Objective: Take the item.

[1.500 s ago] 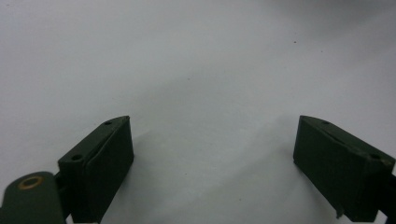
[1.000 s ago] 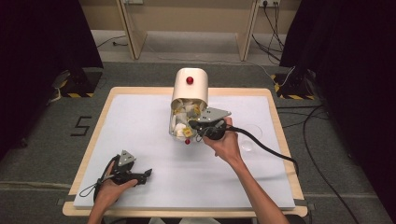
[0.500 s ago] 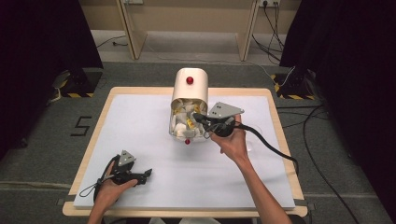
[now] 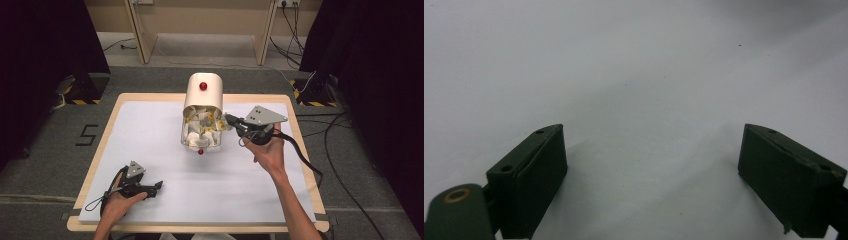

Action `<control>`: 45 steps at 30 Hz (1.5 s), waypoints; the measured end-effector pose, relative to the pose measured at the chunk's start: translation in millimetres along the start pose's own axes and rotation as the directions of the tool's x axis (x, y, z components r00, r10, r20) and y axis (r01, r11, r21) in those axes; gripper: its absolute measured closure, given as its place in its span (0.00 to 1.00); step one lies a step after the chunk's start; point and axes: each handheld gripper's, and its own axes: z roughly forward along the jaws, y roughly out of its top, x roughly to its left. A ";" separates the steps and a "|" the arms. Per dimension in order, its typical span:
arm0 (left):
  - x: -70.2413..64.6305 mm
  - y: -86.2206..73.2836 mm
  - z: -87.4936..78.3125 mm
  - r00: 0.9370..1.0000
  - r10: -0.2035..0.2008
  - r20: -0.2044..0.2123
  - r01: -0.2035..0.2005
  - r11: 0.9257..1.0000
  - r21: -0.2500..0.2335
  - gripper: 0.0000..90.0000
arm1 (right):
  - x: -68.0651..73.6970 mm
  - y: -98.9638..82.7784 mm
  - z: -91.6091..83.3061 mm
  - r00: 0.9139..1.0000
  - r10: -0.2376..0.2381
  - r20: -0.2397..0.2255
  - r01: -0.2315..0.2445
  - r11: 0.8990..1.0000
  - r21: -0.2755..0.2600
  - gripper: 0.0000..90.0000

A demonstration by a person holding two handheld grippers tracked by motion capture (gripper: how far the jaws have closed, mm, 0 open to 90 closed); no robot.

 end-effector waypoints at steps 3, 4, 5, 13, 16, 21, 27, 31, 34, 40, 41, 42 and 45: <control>-0.1 0.0 0.0 1.000 0.000 0.000 0.000 1.000 0.000 0.13 | -6.4 -7.1 -7.5 1.000 0.005 0.020 -0.005 1.000 0.011 1.00; -0.1 0.0 0.0 1.000 0.000 0.000 0.000 1.000 0.000 0.13 | -8.4 -9.9 -10.4 1.000 0.012 0.027 -0.012 1.000 0.017 1.00; -0.1 0.0 0.0 1.000 0.000 0.000 0.000 1.000 0.000 0.13 | -8.4 -9.9 -10.4 1.000 0.012 0.027 -0.012 1.000 0.017 1.00; 0.0 -0.1 -0.1 1.000 -0.001 -0.001 0.001 1.000 -0.001 0.13 | -26.1 -30.4 -30.8 0.997 0.048 0.064 -0.050 0.998 0.030 1.00; 0.0 -0.1 -0.1 1.000 -0.001 -0.001 0.001 1.000 0.000 0.13 | -27.0 -32.9 -31.9 0.997 0.043 0.072 -0.046 0.998 0.039 1.00; 0.0 -0.1 -0.2 1.000 -0.001 -0.001 0.001 1.000 0.000 0.13 | -30.9 -46.1 -35.9 0.995 0.047 0.085 -0.053 0.996 0.070 1.00; 0.0 -0.1 -0.1 1.000 -0.001 -0.001 0.001 1.000 0.000 0.13 | -38.0 -58.1 -46.2 0.991 0.071 0.111 -0.080 0.994 0.081 1.00; -0.1 -0.1 -0.1 1.000 -0.001 -0.001 0.001 1.000 -0.001 0.13 | -42.9 -67.0 -52.5 0.988 0.086 0.131 -0.099 0.991 0.092 1.00; 0.0 -0.1 -0.1 1.000 -0.001 -0.001 0.001 1.000 0.000 0.13 | -45.7 -73.2 -56.3 0.985 0.097 0.144 -0.112 0.989 0.101 1.00; 0.0 -0.1 -0.1 1.000 -0.001 -0.001 0.001 1.000 0.000 0.13 | -49.9 -82.2 -61.5 0.981 0.109 0.161 -0.128 0.985 0.113 1.00; 0.0 -0.1 -0.1 1.000 -0.001 -0.001 0.001 1.000 0.000 0.13 | -50.6 -83.5 -62.0 0.980 0.111 0.165 -0.130 0.985 0.113 1.00; 0.0 -0.1 -0.1 1.000 -0.001 -0.001 0.001 1.000 0.000 0.13 | -51.0 -84.8 -62.7 0.980 0.115 0.165 -0.135 0.984 0.116 1.00; 0.0 -0.1 -0.1 1.000 -0.001 -0.001 0.001 1.000 0.000 0.13 | -52.6 -88.4 -64.1 0.978 0.115 0.173 -0.137 0.983 0.120 1.00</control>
